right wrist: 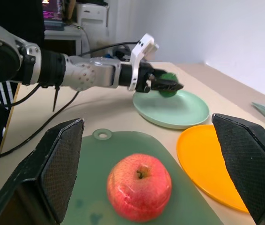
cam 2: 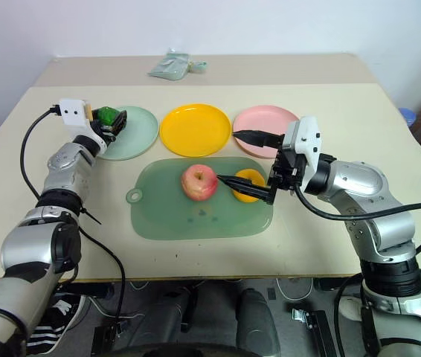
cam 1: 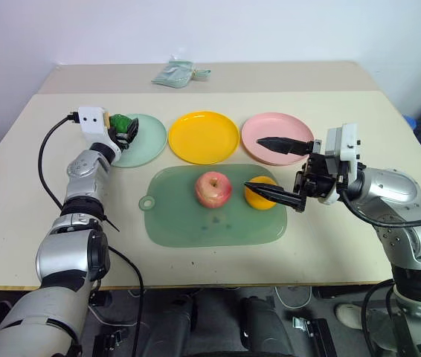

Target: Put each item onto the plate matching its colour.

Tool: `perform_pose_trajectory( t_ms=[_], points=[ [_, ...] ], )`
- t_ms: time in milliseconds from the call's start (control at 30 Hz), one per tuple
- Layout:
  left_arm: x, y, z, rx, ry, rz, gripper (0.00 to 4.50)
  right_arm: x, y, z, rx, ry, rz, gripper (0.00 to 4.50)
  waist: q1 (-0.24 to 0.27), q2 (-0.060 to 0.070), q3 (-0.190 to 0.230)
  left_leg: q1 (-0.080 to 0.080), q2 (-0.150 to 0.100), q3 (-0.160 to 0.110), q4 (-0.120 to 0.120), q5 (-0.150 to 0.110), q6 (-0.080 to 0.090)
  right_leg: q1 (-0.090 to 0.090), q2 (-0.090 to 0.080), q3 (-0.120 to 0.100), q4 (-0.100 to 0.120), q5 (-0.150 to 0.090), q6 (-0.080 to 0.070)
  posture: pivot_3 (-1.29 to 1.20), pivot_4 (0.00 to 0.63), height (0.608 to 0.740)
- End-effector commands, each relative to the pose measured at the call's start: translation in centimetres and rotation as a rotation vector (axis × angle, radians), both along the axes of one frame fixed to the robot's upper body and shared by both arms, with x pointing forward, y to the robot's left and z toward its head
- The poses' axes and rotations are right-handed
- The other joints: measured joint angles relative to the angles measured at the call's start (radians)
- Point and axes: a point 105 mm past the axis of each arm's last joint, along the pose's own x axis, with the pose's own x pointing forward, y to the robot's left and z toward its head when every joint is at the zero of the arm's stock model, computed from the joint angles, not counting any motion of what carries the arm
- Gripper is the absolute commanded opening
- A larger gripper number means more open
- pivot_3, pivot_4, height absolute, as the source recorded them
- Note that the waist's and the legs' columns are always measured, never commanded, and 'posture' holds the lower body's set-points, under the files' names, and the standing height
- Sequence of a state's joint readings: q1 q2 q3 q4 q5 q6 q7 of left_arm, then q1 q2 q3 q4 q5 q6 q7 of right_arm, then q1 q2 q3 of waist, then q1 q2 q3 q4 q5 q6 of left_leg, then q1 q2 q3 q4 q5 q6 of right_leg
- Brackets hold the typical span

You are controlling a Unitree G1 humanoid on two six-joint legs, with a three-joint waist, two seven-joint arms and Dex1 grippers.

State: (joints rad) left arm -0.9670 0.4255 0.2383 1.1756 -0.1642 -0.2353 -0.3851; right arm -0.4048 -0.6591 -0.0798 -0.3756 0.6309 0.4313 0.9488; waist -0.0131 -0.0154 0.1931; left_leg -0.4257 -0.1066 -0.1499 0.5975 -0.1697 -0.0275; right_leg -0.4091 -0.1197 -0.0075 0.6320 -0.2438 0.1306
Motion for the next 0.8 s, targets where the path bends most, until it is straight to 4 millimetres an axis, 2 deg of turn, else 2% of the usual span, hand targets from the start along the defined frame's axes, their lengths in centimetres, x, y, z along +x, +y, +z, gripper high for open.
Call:
perform_pose_trajectory(
  t_ms=[33, 67, 100, 200, 267, 367, 500, 567, 633, 700, 800],
  points=[
    [0.3, 0.6, 1.8, 0.011, -0.039, 0.030, 3.96, -0.4, 0.2, 0.8, 0.002, -0.047, 0.006, 4.50, 0.000, 0.000, 0.000, 0.000, 0.000, 0.000, 0.000, 0.000, 0.000, 0.000, 0.000, 0.000, 0.000, 0.000, 0.000, 0.00, 0.150, 0.740],
    [0.3, 0.6, 1.7, 0.003, -0.036, 0.031, 4.34, -0.4, 0.2, 0.8, 0.003, -0.046, 0.005, 4.50, 0.001, 0.000, 0.000, 0.000, 0.000, 0.000, 0.000, 0.000, 0.000, 0.000, 0.000, 0.000, 0.000, 0.000, 0.000, 0.00, 0.150, 0.740],
    [0.3, 0.5, 1.9, 0.015, -0.043, 0.026, 4.47, -0.4, 0.2, 0.8, 0.003, -0.046, 0.005, 4.50, 0.001, 0.000, 0.000, 0.000, 0.000, 0.001, 0.000, 0.000, 0.000, 0.000, 0.000, 0.000, 0.000, 0.000, 0.000, 0.00, 0.150, 0.740],
    [0.3, 0.3, 2.9, 0.050, -0.084, 0.021, 4.47, -0.4, 0.2, 0.8, 0.002, -0.048, 0.005, 4.50, 0.001, 0.000, 0.000, 0.000, 0.000, 0.001, 0.000, 0.000, 0.000, 0.000, 0.000, 0.000, 0.000, 0.000, 0.000, 0.00, 0.150, 0.740],
    [0.3, -0.1, 4.4, 0.034, -0.150, -0.008, 4.47, -0.4, 0.1, 0.8, 0.000, -0.046, 0.002, 4.50, 0.001, 0.000, 0.000, 0.000, 0.000, 0.001, 0.000, 0.000, 0.000, 0.000, 0.000, 0.000, 0.000, 0.000, 0.000, 0.00, 0.150, 0.740],
    [0.0, -1.9, 6.6, -0.042, -0.227, -0.152, 4.47, -0.2, 0.0, 0.8, 0.000, -0.049, -0.004, 4.50, 0.000, 0.000, 0.000, 0.000, 0.000, 0.001, 0.000, 0.000, 0.000, 0.000, 0.000, 0.000, 0.000, 0.000, 0.000, 0.00, 0.150, 0.740],
    [-0.8, -3.7, 9.1, -0.036, -0.324, -0.292, 4.47, -0.1, 0.1, 0.6, -0.005, -0.036, 0.000, 4.50, 0.000, 0.000, 0.000, 0.000, 0.000, 0.001, 0.000, 0.000, 0.000, 0.000, 0.000, 0.001, 0.000, 0.000, 0.000, 0.00, 0.150, 0.740],
    [-2.0, -5.5, 9.0, -0.054, -0.300, -0.500, 4.47, 0.2, 0.1, 0.8, 0.007, -0.039, -0.014, 4.50, -0.002, 0.000, 0.000, 0.000, 0.000, 0.001, 0.000, 0.000, 0.000, 0.000, 0.000, 0.001, 0.000, 0.000, 0.000, 0.00, 0.150, 0.740],
    [-3.6, -6.9, 8.4, 0.004, -0.274, -0.666, 4.47, 1.0, 0.1, 0.5, 0.002, 0.022, -0.058, 4.50, -0.008, 0.000, 0.000, 0.000, 0.001, 0.003, 0.000, 0.000, 0.000, 0.000, 0.000, 0.002, 0.000, 0.000, 0.000, 0.00, 0.150, 0.740],
    [-5.2, -7.8, 7.4, 0.072, -0.242, -0.790, 4.47, 1.2, 0.1, 0.5, -0.006, 0.025, -0.066, 4.50, -0.013, 0.000, 0.000, 0.001, 0.001, 0.005, 0.000, 0.000, 0.000, 0.000, 0.000, 0.003, 0.001, 0.001, -0.001, 0.00, 0.150, 0.740],
    [-7.3, -8.2, 6.4, 0.064, -0.189, -0.941, 4.47, 1.7, 0.0, 0.7, 0.015, 0.043, -0.091, 4.50, -0.016, 0.000, 0.000, 0.002, 0.002, 0.005, 0.000, 0.000, 0.000, -0.001, 0.001, 0.003, 0.001, 0.001, -0.001, 0.00, 0.150, 0.740]
  ],
)
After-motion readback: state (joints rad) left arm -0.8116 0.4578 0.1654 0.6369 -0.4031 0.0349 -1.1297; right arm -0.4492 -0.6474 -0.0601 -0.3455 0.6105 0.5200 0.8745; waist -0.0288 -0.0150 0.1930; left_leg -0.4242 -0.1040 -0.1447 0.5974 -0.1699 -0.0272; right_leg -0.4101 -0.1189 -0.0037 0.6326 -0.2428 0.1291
